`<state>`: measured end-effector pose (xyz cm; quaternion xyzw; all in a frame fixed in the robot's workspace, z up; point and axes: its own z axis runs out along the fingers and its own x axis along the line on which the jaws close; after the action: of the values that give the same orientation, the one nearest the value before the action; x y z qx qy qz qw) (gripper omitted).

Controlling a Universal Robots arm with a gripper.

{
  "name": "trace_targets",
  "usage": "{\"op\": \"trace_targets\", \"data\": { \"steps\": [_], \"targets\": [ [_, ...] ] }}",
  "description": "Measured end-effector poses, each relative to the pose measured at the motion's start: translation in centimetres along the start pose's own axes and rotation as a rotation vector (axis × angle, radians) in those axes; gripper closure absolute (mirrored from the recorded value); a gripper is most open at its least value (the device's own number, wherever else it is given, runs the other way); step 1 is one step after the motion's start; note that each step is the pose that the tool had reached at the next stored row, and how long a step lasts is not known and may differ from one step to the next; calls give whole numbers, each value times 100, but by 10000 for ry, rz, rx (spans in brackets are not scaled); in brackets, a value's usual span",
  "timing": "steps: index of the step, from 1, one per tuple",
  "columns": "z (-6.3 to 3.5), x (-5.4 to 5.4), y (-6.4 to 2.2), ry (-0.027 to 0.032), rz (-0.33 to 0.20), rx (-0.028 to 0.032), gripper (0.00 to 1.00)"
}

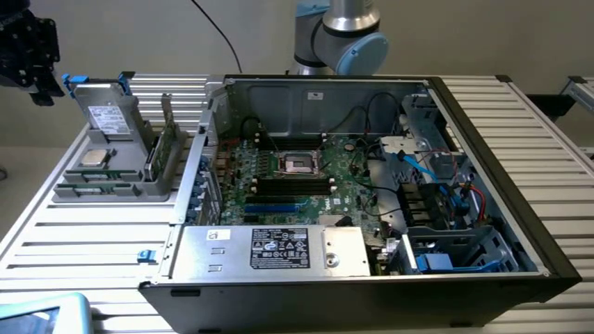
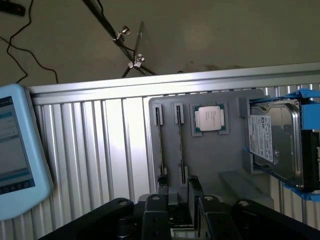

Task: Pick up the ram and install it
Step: 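Pick up the ram and move it above insertion slot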

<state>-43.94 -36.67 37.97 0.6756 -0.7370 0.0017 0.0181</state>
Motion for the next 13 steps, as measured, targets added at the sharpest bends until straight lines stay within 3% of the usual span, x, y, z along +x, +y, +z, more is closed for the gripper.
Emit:
{"op": "trace_targets", "data": {
  "steps": [3, 13],
  "targets": [
    [7, 0, -1, 0, 0, 5, 57],
    [183, 7, -17, 0, -17, 22, 57]
  ]
}}
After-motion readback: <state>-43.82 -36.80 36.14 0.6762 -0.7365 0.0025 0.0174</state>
